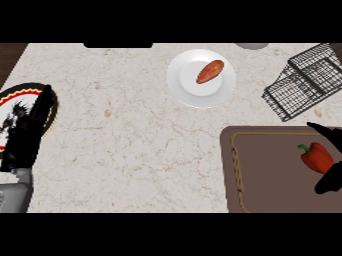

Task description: Pick the bell pepper from the tray and place it in the tiered basket

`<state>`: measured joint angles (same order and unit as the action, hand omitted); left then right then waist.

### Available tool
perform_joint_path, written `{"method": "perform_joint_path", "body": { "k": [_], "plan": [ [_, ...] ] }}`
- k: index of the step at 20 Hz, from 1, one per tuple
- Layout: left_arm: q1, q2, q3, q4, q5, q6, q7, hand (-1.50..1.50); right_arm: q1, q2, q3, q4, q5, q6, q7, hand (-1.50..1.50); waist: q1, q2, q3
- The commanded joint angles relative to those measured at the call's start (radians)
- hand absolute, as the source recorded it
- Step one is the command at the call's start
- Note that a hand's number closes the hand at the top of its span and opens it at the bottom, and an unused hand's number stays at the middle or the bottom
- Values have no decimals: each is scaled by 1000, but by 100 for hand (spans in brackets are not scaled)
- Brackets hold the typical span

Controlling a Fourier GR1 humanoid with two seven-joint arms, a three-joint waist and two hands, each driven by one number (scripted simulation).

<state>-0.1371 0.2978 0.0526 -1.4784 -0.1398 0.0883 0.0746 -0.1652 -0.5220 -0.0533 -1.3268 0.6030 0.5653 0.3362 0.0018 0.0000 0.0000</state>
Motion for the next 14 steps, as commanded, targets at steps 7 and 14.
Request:
{"method": "perform_joint_path", "body": {
  "k": [7,14],
  "plan": [
    [19,-20,6,-90,-19,-29,51,0,-29,30,42,184,69,54,-71,150,11,0,1],
    [-42,-26,36,34,-36,-32,3,0,-45,9,111,131,172,-20,-213,150,-1,1,0]
  ]
}}
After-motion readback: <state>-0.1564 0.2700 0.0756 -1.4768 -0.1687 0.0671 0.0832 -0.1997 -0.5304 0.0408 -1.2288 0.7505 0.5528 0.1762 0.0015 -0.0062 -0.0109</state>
